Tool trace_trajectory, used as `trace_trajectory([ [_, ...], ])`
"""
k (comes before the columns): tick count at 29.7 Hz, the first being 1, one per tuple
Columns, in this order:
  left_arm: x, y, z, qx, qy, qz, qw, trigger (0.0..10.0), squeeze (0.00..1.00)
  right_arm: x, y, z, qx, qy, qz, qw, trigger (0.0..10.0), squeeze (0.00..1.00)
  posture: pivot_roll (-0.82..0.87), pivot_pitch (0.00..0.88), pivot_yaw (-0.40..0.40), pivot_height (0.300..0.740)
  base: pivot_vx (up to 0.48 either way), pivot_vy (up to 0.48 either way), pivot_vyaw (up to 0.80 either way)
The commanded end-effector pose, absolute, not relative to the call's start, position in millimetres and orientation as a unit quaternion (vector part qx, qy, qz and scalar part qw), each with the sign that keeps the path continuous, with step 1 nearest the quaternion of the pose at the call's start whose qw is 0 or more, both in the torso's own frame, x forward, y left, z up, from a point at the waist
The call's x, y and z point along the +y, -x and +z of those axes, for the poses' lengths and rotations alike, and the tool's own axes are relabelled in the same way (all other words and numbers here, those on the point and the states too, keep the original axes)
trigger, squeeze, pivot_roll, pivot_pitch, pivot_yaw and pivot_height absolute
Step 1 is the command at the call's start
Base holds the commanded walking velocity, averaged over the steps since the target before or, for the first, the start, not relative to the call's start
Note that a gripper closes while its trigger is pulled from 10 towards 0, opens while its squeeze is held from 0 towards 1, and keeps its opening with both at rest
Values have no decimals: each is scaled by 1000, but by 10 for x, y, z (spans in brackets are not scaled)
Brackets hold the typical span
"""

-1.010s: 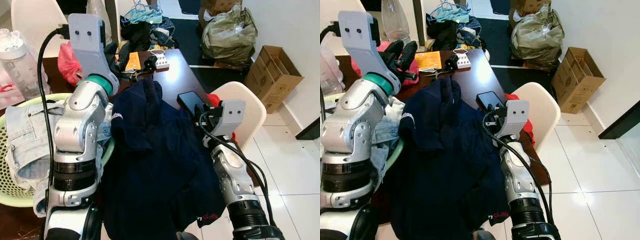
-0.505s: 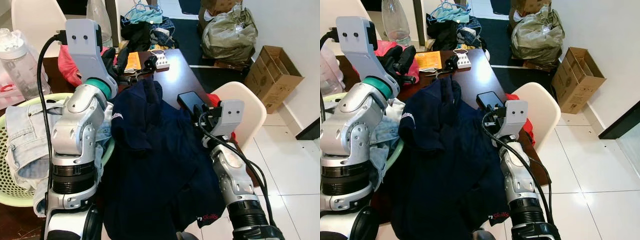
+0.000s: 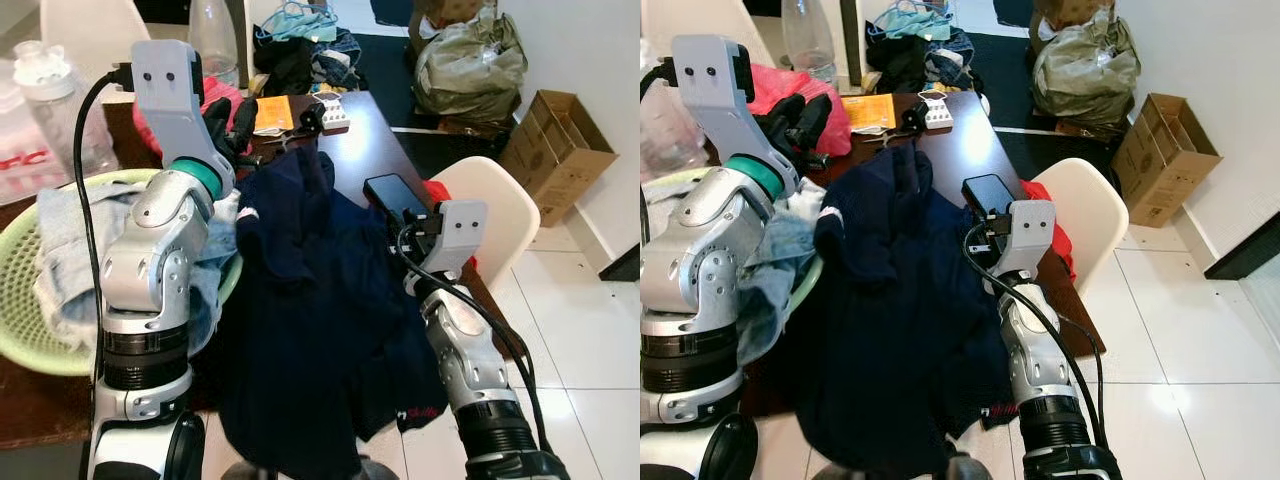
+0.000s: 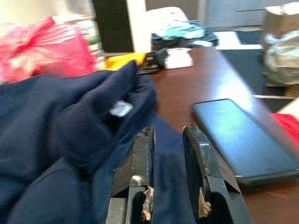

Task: Hang hanger

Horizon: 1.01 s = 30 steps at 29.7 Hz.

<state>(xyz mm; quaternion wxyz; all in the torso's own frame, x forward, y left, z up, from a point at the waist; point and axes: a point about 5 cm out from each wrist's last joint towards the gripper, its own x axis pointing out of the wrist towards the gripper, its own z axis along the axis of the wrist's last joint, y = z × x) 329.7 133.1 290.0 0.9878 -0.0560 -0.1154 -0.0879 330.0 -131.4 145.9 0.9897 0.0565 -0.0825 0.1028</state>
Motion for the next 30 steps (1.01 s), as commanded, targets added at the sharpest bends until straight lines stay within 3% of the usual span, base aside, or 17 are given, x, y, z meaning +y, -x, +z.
trace_trajectory([
  [1,1300,-3290,2870,-107,56,-96,988,10000,0,-1340,-3281,1431,-76,-58,99,991,10000,0,51,28,-13,740,-244,0,0],
  [19,1303,-3275,2870,-104,55,-97,988,10000,0,-1344,-3271,1425,-73,-59,98,991,10000,0,53,36,-12,740,-243,0,0],
  [30,1511,-3322,2637,-30,40,-41,998,10000,0,-1337,-3263,1422,-72,-61,95,991,10000,0,54,45,-9,740,0,0,0],
])
